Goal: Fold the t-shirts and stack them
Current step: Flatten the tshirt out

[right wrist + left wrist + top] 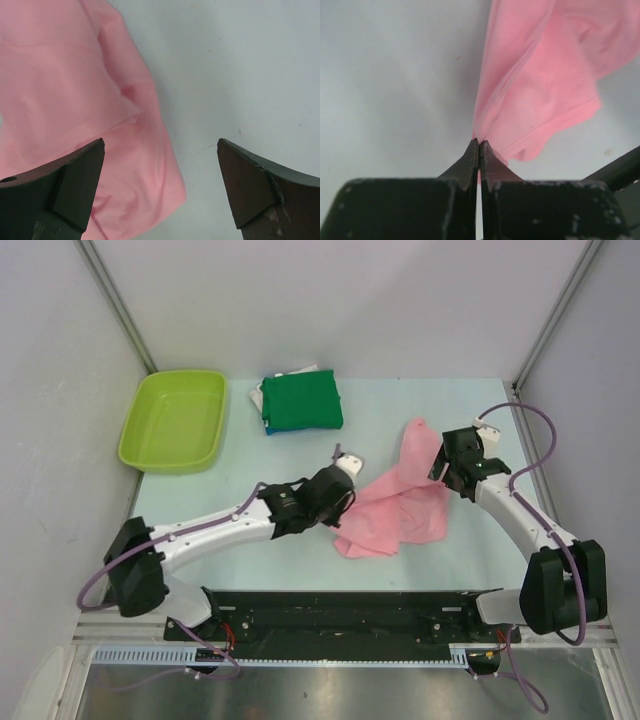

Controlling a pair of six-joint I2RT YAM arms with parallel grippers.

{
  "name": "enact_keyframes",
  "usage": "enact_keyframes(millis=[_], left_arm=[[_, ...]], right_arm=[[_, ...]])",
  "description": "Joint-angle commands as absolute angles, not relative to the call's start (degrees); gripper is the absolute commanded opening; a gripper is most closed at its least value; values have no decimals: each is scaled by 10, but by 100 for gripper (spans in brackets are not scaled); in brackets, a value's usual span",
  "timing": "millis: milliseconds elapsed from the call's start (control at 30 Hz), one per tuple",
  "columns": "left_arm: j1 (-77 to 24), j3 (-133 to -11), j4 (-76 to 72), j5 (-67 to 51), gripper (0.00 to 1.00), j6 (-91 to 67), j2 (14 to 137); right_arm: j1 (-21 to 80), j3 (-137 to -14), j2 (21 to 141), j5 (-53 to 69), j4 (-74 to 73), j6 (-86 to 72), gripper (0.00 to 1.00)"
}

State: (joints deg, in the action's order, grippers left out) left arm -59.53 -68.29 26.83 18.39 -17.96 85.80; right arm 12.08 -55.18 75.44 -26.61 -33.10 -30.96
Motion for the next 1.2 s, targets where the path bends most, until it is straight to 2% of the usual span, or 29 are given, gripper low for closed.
enact_keyframes(millis=[0,200,433,700,900,1000,1033,1167], left_arm=[[-559,-587,313,212,0,-250,732],[-556,-482,345,193,0,-320,642],[-556,-459,305,184,0,-333,663],[-556,-433,276,178,0,-340,668],[-556,-422,281,190,0,-342,652],[-555,-417,284,196,0,-343,644],[-555,-417,284,198,0,-343,642],[-555,-414,280,199,0,-340,642]], right_arm=[[145,-553,780,-263,-288,-293,100],[225,-570,802,-249,-226,-249,100],[346,-680,907,-230,-229,-138,100],[395,-776,1025,-232,-240,-105,100],[411,-825,1109,-238,-262,-112,89],[410,-829,1121,-244,-271,-127,77],[410,-828,1124,-248,-272,-130,69],[410,-828,1123,-260,-280,-131,63]])
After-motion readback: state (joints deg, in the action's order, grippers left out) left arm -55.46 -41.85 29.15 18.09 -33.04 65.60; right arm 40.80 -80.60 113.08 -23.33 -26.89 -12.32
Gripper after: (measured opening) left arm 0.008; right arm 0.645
